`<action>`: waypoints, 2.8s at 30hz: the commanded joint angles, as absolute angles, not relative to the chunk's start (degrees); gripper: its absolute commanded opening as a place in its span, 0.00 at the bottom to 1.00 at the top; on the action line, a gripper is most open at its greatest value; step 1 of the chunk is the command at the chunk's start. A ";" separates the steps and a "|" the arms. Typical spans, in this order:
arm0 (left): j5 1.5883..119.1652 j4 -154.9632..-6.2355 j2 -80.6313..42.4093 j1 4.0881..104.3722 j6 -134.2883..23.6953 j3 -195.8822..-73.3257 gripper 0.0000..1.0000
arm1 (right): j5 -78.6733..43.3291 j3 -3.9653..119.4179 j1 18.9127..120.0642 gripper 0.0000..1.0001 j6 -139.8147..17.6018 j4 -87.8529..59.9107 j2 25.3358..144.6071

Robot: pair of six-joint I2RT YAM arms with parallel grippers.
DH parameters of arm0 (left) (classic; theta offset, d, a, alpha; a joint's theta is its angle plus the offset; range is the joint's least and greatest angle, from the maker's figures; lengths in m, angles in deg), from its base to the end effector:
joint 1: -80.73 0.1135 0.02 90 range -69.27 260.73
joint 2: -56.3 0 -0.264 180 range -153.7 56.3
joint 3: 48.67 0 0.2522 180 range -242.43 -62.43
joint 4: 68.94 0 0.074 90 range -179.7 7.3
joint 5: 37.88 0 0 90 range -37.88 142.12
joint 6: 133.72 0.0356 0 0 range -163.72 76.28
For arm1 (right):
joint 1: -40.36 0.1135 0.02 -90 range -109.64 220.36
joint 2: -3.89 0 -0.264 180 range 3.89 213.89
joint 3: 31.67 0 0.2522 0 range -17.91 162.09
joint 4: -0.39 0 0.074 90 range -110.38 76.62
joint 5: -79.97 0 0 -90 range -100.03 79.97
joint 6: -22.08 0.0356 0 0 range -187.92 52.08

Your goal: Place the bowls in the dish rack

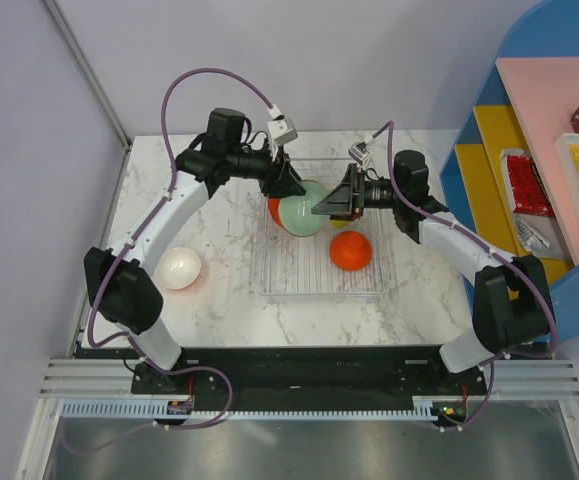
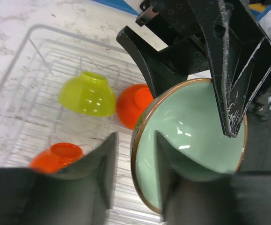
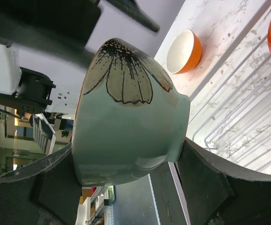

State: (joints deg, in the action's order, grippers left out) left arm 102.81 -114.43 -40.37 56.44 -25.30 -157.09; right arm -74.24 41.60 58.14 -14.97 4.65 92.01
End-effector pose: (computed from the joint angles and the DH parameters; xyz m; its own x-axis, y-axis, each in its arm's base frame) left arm 0.3331 -0.1805 0.3734 -0.2127 0.3156 -0.9248 0.9636 0.2245 -0.1450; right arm 0.3169 0.1353 0.2963 -0.8841 0.0811 -0.4602 -0.4482 0.1316 0.8842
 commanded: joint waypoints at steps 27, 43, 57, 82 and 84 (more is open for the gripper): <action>102.73 -110.92 -14.11 104.45 -26.75 -118.78 1.00 | -11.14 63.21 77.97 0.00 -73.18 -49.94 93.10; 114.51 -110.04 -16.04 114.74 -27.46 -116.49 1.00 | 17.03 69.98 94.41 0.00 -87.95 -49.85 106.71; 116.98 -109.69 -14.99 115.62 -27.11 -115.52 1.00 | 29.25 70.07 99.68 0.00 -95.69 -44.41 114.19; 117.95 -109.25 -15.07 116.33 -27.11 -115.17 1.00 | 25.92 69.36 100.30 0.92 -97.90 -43.26 117.97; 118.12 -109.25 -15.16 116.41 -27.11 -115.08 1.00 | 24.08 69.98 100.30 0.98 -97.54 -44.48 117.62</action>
State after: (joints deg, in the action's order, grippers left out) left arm 115.53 -110.84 -16.41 115.78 -26.35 -115.45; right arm 27.03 67.39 100.13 -99.01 -44.23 117.99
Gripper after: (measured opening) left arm 0.993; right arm 0.927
